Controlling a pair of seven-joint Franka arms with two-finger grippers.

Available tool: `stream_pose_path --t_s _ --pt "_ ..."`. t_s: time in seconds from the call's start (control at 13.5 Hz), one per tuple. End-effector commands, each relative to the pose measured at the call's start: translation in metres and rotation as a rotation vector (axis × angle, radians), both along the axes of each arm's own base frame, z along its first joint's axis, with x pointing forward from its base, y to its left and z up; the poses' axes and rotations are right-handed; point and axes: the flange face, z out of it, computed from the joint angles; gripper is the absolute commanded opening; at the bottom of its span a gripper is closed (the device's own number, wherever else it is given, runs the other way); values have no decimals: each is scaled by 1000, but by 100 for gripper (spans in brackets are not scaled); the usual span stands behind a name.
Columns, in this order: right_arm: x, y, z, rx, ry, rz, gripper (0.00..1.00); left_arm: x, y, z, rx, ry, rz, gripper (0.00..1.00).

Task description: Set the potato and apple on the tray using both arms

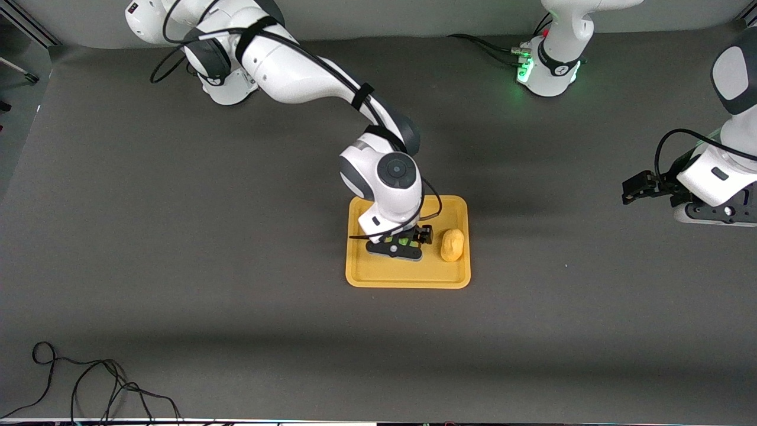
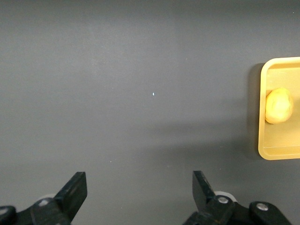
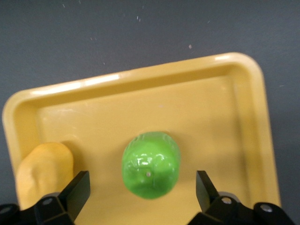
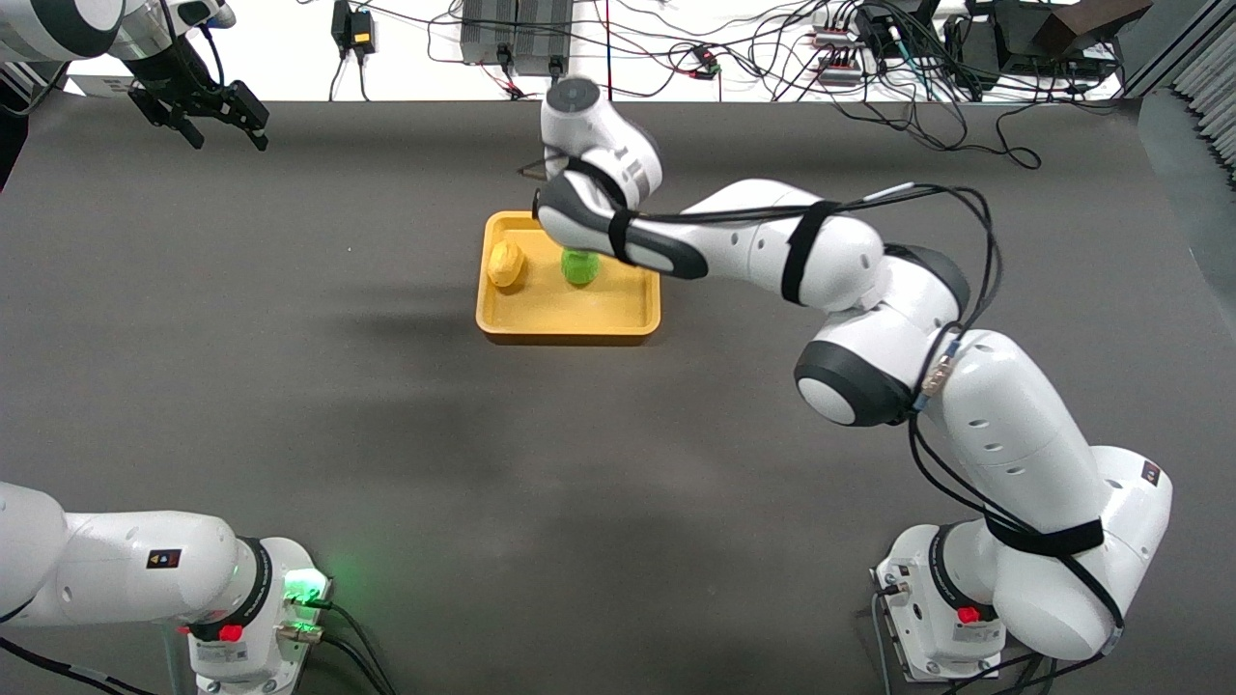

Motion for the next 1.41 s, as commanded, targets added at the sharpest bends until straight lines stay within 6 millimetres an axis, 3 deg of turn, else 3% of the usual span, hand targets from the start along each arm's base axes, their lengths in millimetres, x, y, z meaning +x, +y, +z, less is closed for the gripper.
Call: stream_pose_path --t_s 0.0,0.15,0.3,0.52,0.96,1.19,1.33 --pt "3 -31 93 -12 21 -54 100 2 2 10 25 -36 -22 99" --pt "12 -73 160 -21 40 -69 100 1 2 17 26 -44 -24 100" --pt "19 -125 213 -33 58 28 100 2 -2 22 15 -49 -24 100" --pt "11 -215 256 -54 118 151 100 0 -1 21 17 -37 -28 100" --pt "-3 -417 306 -14 122 256 100 0 2 19 19 -34 -57 97" --pt "-2 -487 312 -3 119 195 100 0 2 20 20 -37 -56 99" --pt "-5 -519 310 0 126 174 100 0 2 21 20 -36 -55 99"
